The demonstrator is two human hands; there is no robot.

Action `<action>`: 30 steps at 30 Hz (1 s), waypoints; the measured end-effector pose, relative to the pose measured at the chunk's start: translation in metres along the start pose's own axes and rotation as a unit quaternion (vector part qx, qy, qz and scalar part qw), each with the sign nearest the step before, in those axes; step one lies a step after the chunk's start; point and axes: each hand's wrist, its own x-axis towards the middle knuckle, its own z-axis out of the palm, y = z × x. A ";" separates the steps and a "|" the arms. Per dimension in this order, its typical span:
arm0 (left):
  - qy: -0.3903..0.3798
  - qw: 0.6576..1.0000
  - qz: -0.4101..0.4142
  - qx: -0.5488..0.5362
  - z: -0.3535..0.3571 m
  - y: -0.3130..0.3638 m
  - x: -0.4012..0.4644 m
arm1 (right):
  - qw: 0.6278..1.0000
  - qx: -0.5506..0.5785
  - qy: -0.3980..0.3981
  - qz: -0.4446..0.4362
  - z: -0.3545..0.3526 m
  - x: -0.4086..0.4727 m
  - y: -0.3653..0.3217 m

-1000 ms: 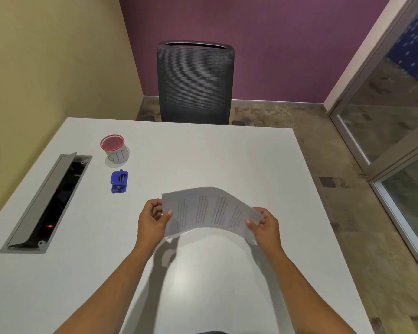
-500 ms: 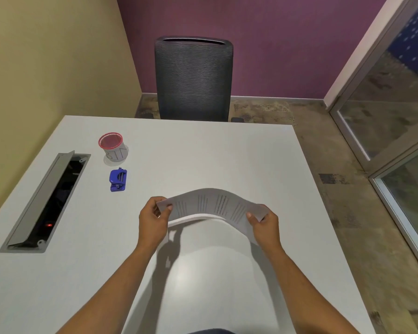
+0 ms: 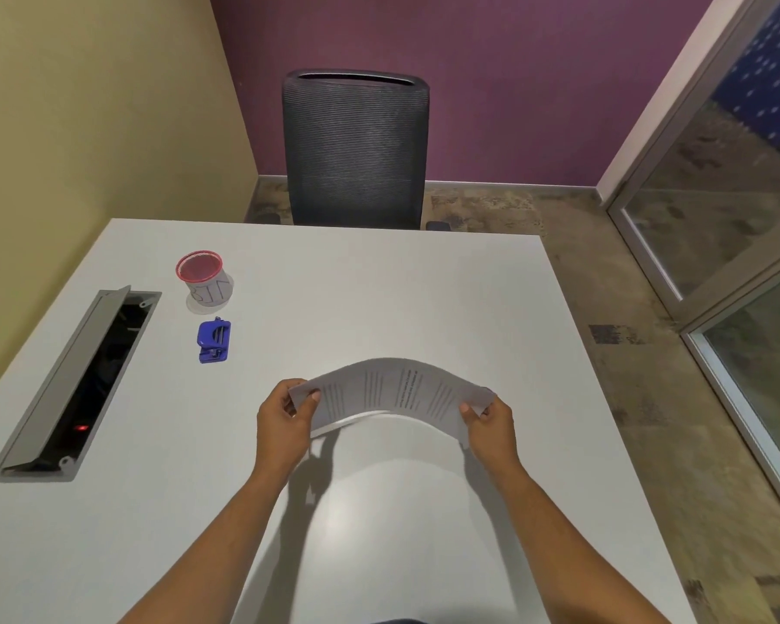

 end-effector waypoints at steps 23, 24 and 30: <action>-0.038 0.987 -0.084 -0.134 0.008 0.029 -0.006 | 0.924 0.299 -0.079 0.225 -0.012 -0.022 0.034; -0.043 0.984 -0.093 -0.146 0.010 0.032 -0.008 | 0.918 0.317 -0.110 0.212 -0.010 -0.024 0.032; -0.057 0.970 -0.129 -0.200 0.022 0.036 -0.025 | 0.903 0.375 -0.173 0.116 -0.001 -0.019 -0.001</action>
